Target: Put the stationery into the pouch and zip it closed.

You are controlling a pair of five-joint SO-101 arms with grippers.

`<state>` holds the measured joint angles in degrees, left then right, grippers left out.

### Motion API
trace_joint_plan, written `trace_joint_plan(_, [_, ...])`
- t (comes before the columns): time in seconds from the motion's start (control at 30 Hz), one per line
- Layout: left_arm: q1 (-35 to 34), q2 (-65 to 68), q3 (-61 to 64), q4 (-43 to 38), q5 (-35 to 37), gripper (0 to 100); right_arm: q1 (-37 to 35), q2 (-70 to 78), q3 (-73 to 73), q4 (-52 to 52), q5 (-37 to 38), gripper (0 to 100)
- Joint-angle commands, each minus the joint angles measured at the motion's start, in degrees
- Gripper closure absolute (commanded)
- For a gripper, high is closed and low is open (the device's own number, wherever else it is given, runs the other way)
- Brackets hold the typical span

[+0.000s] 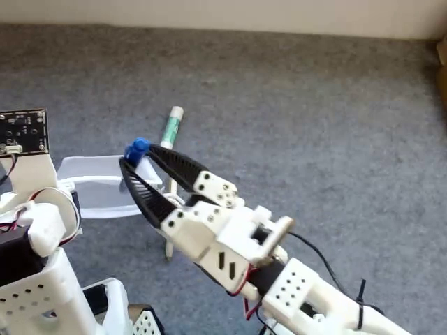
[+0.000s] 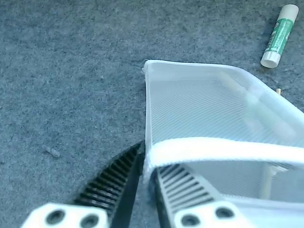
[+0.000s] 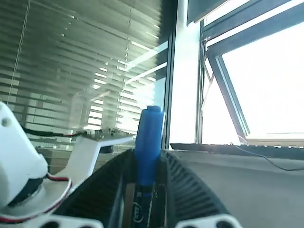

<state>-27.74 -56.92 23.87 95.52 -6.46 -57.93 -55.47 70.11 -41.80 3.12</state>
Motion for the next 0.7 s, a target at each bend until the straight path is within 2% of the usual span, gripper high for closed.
trace_joint_plan(0.0, [0.57,-0.4,-0.31,-1.14,0.53,99,0.57,0.31,1.63,-2.15,0.09,99.4])
trace_joint_plan(0.17, [0.57,-0.4,-0.31,-1.05,0.53,99,0.13,0.04,6.29,-2.15,0.09,99.4])
trace_joint_plan(0.4, [0.57,-0.48,-0.31,-0.88,0.53,99,-4.0,0.31,11.21,-2.07,0.09,99.4])
trace_joint_plan(0.67, [0.57,-0.48,-0.31,-0.88,0.44,99,-4.09,0.4,12.09,-1.89,0.09,98.8])
